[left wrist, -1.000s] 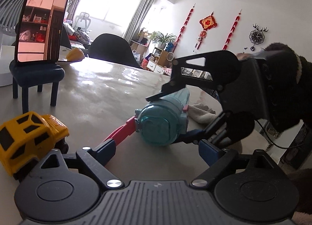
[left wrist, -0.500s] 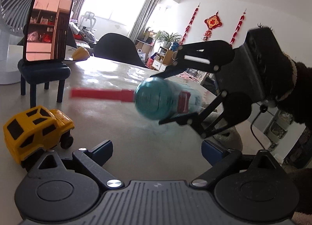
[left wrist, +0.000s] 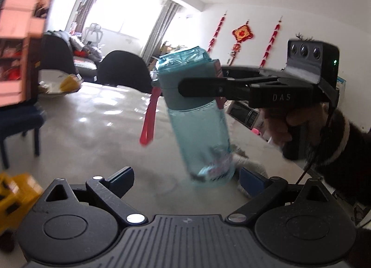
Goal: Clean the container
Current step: 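Turn the teal bottle upright, cap end up, with the left gripper, then grasp the beige towel again with the right gripper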
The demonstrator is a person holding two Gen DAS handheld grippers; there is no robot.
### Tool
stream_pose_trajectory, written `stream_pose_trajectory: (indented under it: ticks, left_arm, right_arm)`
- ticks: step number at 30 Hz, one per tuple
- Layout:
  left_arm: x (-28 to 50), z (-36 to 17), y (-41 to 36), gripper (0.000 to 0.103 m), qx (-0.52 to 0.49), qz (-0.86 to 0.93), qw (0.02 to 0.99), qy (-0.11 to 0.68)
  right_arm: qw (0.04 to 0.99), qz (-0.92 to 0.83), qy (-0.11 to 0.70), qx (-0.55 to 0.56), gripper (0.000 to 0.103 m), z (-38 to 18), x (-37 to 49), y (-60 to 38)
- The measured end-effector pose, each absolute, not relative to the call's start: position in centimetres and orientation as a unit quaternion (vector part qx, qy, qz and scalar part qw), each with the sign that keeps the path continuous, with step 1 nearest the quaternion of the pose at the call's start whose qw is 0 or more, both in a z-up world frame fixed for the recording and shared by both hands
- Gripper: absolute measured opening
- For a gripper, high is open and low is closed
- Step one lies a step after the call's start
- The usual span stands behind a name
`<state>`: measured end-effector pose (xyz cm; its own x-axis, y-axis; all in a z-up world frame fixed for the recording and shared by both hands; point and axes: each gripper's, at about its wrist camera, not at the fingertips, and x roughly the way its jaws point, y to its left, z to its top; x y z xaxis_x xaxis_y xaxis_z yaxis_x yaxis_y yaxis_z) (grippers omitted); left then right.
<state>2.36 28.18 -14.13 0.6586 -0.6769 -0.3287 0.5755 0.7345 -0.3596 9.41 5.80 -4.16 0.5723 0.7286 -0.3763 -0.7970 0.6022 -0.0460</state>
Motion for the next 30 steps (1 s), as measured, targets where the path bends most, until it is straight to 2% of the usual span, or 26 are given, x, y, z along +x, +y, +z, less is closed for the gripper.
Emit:
stream_pose_trajectory:
  ticks: [9,26,29,30]
  left_arm:
    - [4.4,-12.4,23.4,0.098,-0.082,-0.381,0.895,0.216]
    - [3.8,-11.1,16.7,0.098,-0.051,-0.391,0.906,0.156]
    - [3.2,-10.8,16.1,0.097,-0.045,-0.378,0.914,0.14]
    - [3.1,-10.8,16.0,0.096,-0.043,-0.374,0.916,0.136]
  right_arm:
    - [0.903,0.42,0.097,-0.003,0.065,-5.5,7.4,0.4]
    - [0.908,0.403,0.113,0.02,0.068,-4.6,3.6,-3.2]
    - [0.911,0.398,0.104,0.027,0.073,-4.6,3.3,-3.6]
    - [0.911,0.398,0.102,0.033,0.079,-4.6,3.3,-3.8]
